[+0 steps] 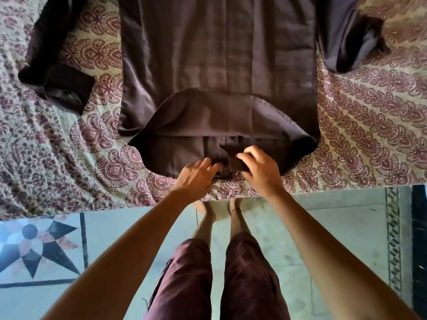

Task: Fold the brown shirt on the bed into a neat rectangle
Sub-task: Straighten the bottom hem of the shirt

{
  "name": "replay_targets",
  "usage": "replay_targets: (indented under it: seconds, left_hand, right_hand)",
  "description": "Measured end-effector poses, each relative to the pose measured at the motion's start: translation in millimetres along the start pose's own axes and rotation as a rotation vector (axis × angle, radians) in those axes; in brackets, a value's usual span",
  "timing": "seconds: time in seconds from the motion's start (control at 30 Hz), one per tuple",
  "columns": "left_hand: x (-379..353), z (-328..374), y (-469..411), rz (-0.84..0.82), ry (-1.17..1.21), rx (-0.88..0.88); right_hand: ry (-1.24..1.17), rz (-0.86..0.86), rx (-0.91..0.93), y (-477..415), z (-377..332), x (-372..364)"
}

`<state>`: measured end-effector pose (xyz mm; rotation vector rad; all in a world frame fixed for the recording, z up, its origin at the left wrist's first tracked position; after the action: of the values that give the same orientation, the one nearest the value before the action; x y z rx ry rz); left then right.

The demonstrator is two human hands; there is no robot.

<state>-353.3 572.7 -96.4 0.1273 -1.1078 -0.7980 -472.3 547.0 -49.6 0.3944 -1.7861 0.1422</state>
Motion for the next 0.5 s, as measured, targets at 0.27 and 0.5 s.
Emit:
replay_targets:
  seconds: [0.27,0.5]
  left_hand:
    - [11.3,50.1,-0.4,0.292,-0.244,-0.381]
    - [17.1,43.0,-8.1,0.253,-0.049,-0.272]
  right_hand:
    - [-0.042,0.024,-0.057,21.9,-4.1,-4.1]
    - [-0.08,0.062,-0.072,10.2,2.9,1.5]
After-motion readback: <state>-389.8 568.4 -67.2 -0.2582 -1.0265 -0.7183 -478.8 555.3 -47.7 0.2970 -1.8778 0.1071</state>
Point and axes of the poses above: each hand's wrist, its own y-axis away from the middle knuckle, its own x-axis out of the back of the hand, z = x × y, the point moved 10 cm from there along -y, towards the middle knuckle, and after that the axes turned 12 degrees about y, right-handed, at the moved point
